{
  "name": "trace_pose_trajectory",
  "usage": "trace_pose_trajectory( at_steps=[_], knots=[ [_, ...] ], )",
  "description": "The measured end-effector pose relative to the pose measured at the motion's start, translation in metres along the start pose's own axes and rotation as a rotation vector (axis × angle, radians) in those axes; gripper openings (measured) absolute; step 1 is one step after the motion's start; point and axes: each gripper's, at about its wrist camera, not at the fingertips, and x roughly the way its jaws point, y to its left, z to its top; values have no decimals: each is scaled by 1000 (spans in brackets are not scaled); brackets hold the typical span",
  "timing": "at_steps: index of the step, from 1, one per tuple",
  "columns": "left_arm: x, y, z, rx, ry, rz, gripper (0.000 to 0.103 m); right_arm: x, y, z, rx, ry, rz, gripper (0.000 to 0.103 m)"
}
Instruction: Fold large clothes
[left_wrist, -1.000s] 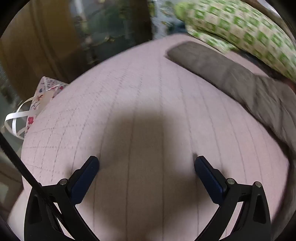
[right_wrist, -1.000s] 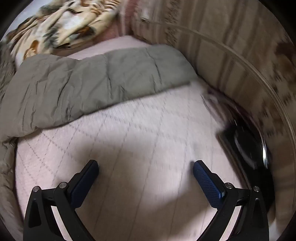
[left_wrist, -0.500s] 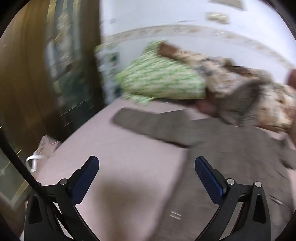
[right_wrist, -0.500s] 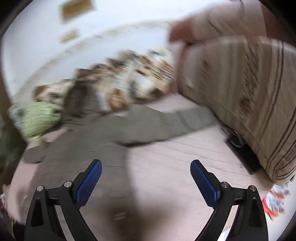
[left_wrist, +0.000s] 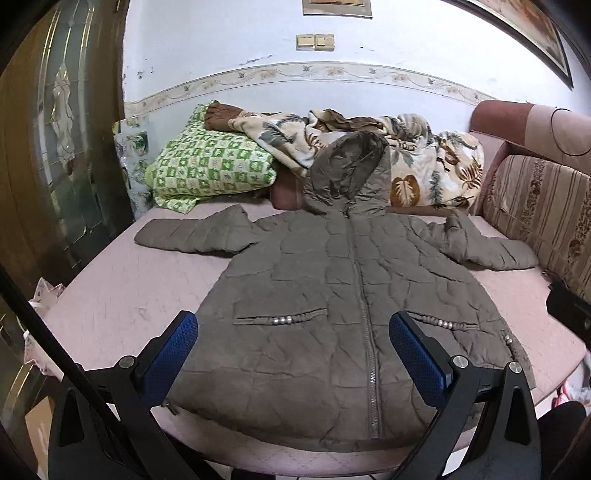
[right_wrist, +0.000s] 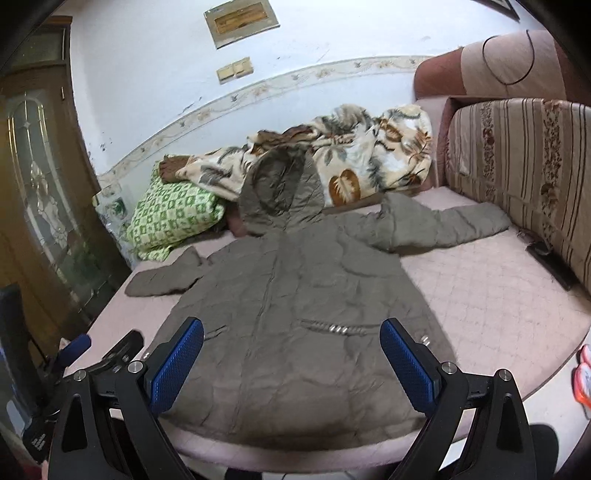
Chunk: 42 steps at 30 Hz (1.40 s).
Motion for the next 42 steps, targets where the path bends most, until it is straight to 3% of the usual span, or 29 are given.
trace_pose_trajectory(
  at_steps=[10, 42],
  knots=[
    [31, 23, -9, -70, 115, 62, 103, 23, 32, -18, -55, 95, 18, 98],
    [56, 27, -19, -81, 169, 91, 103, 46, 22, -24, -23, 179, 26, 98]
  ],
)
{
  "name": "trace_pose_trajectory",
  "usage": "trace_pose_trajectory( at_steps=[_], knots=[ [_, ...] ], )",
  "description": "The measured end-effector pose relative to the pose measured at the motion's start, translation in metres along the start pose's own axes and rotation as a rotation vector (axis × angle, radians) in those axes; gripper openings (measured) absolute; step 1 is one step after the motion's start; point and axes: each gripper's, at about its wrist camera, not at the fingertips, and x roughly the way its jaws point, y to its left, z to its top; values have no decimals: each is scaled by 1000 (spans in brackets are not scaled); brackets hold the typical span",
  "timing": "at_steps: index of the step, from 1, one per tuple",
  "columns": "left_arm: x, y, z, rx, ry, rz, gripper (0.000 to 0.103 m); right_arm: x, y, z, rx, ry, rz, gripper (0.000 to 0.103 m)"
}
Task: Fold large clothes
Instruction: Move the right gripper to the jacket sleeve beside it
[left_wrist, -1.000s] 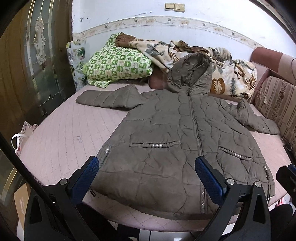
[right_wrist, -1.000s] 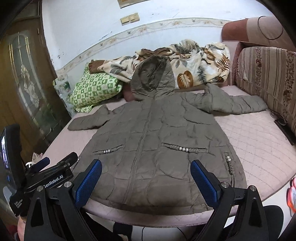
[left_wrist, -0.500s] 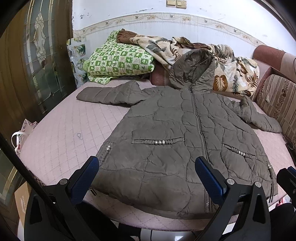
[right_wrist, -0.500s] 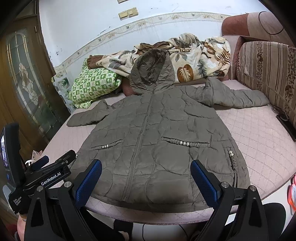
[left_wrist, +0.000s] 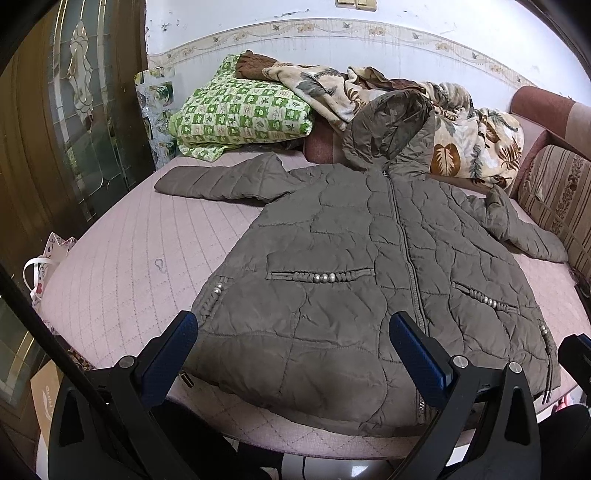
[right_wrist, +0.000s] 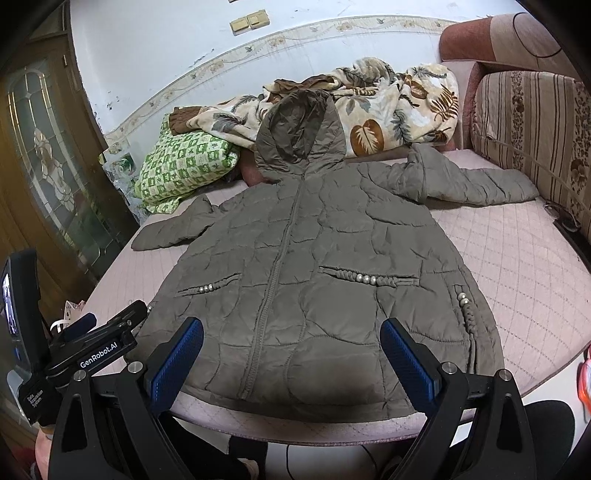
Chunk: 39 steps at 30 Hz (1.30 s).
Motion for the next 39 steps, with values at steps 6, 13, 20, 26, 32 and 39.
trace_pose_trajectory(
  at_steps=[6, 13, 20, 26, 32, 39],
  knots=[
    [10, -3, -2, 4, 18, 9, 103, 10, -10, -2, 23, 23, -5, 98],
    [26, -12, 11, 26, 15, 7, 103, 24, -23, 3, 33, 33, -8, 98],
    [59, -36, 91, 4, -70, -49, 103, 32, -91, 43, 188, -7, -28, 98],
    [124, -80, 133, -24, -91, -155, 103, 38, -186, 84, 430, -43, -30, 98],
    [174, -105, 117, 74, 32, -181, 103, 53, -307, 137, 604, -122, -159, 98],
    [184, -107, 116, 110, 21, -163, 103, 100, -418, 174, 774, -146, -248, 83]
  ],
)
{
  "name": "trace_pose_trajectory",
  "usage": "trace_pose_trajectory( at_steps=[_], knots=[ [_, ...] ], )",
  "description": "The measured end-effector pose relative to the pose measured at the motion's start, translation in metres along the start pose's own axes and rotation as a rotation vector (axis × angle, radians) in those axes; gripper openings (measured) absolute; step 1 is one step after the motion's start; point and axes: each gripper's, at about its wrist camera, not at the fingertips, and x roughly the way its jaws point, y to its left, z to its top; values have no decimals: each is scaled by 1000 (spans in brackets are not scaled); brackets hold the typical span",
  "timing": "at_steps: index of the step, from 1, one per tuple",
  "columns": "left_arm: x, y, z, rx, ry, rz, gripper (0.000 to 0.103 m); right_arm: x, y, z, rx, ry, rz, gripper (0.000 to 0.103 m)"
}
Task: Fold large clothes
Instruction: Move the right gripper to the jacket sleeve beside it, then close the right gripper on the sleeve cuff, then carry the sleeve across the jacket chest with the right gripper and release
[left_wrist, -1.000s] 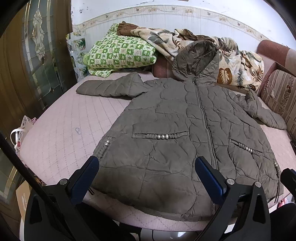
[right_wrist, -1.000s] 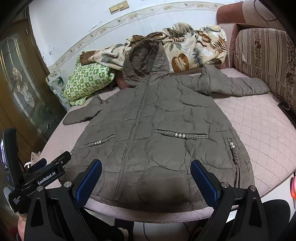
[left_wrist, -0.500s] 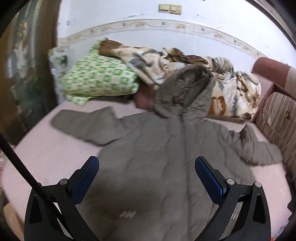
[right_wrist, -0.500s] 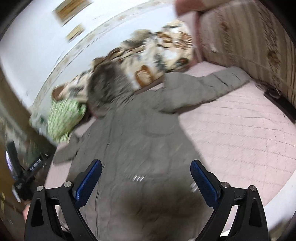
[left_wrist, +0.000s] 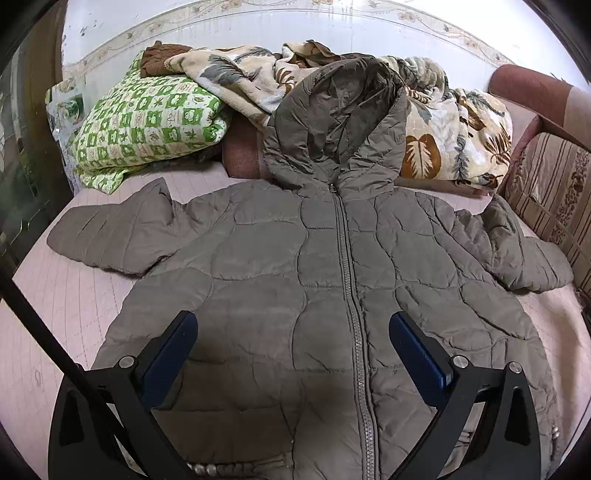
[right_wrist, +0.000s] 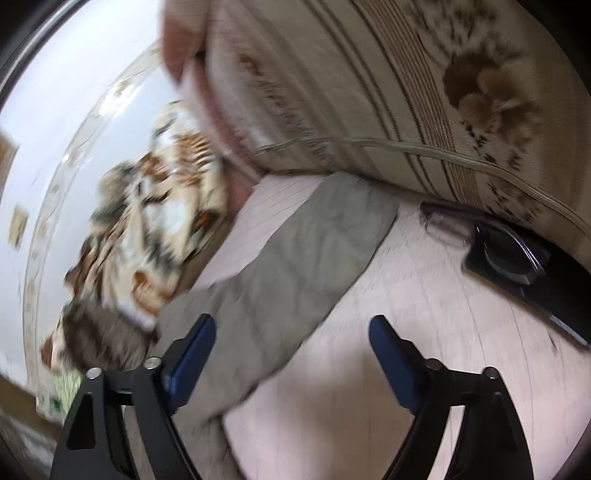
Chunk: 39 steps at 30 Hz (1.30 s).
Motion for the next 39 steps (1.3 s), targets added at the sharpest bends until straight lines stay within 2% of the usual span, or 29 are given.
trace_pose_trajectory(
  at_steps=[4, 11, 17, 18, 19, 20, 21, 22, 28, 34, 39],
  knots=[
    [2, -2, 0, 19, -7, -6, 103, 42, -15, 23, 43, 3, -62, 75],
    [8, -3, 1, 32, -8, -13, 103, 90, -42, 45, 78, -16, -187, 74],
    [17, -5, 0, 44, 15, -5, 103, 108, -47, 60, 37, -64, -190, 75],
    [18, -5, -1, 45, 18, -5, 103, 109, -46, 60, 22, -73, -186, 70],
    [19, -6, -1, 48, 19, -3, 103, 110, -47, 62, 10, -83, -178, 49],
    [19, -6, -2, 51, 19, 0, 103, 110, -48, 63, -5, -81, -183, 34],
    [19, -6, -2, 53, 18, 1, 103, 110, -48, 64, -6, -76, -176, 26],
    [19, -6, -1, 53, 16, 3, 103, 105, -50, 64, 6, -83, -153, 21],
    [16, -2, -1, 41, 5, 15, 103, 48, -19, 65, -43, -213, -83, 18],
    [4, 8, 2, 13, -25, 22, 103, -32, 39, 83, -114, -338, -10, 18],
    [0, 16, 4, 1, -22, 38, 103, -88, 108, 81, -236, -392, 65, 18]
  ],
)
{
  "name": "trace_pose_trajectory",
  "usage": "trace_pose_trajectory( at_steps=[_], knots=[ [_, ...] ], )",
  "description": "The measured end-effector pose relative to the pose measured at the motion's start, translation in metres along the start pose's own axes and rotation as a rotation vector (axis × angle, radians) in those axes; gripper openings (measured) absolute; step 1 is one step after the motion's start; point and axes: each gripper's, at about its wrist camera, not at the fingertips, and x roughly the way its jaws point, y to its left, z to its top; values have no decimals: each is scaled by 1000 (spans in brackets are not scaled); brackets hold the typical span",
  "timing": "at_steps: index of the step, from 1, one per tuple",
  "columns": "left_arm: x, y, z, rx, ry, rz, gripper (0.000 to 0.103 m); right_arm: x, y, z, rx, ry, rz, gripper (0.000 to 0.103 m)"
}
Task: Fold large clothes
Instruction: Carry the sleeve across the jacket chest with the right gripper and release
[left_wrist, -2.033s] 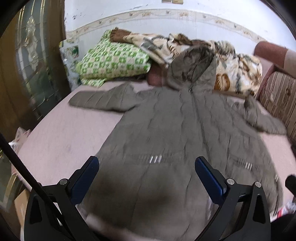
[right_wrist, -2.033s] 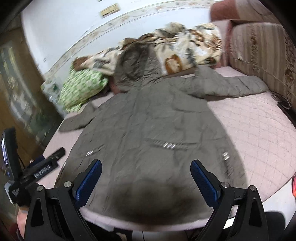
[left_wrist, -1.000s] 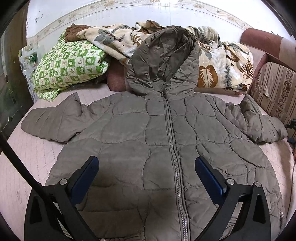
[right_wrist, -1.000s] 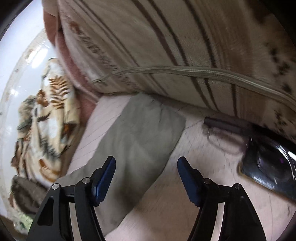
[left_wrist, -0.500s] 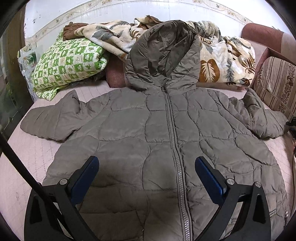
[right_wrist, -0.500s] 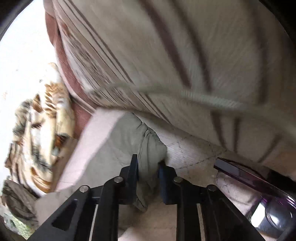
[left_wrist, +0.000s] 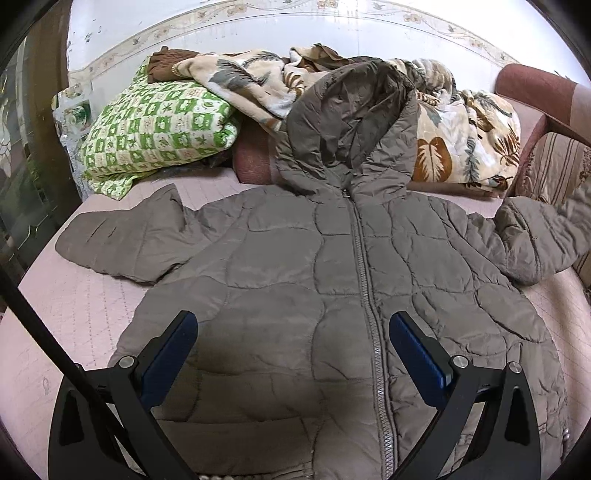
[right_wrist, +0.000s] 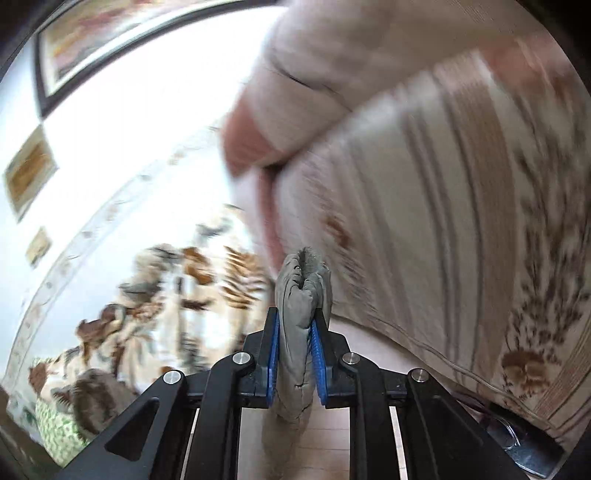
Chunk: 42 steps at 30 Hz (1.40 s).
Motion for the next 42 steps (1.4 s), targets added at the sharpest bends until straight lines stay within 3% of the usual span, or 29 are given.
trace_pose_trajectory(
  at_steps=[8, 14, 23, 29, 37, 42],
  knots=[
    [-10, 29, 6, -60, -14, 24, 103, -56, 139, -7, -222, 7, 193, 17],
    [-17, 61, 8, -120, -16, 48, 103, -78, 246, -65, -392, 77, 318, 17],
    [-24, 113, 9, -211, -27, 88, 103, -79, 359, -157, -537, 194, 474, 17],
    [-24, 157, 2, -303, -11, 115, 103, -64, 404, -251, -625, 322, 520, 17],
    [-18, 191, 1, -382, 7, 142, 103, -28, 433, -371, -749, 450, 500, 13],
    [-10, 202, 0, -411, 32, 148, 103, -6, 425, -401, -703, 531, 499, 13]
  ],
)
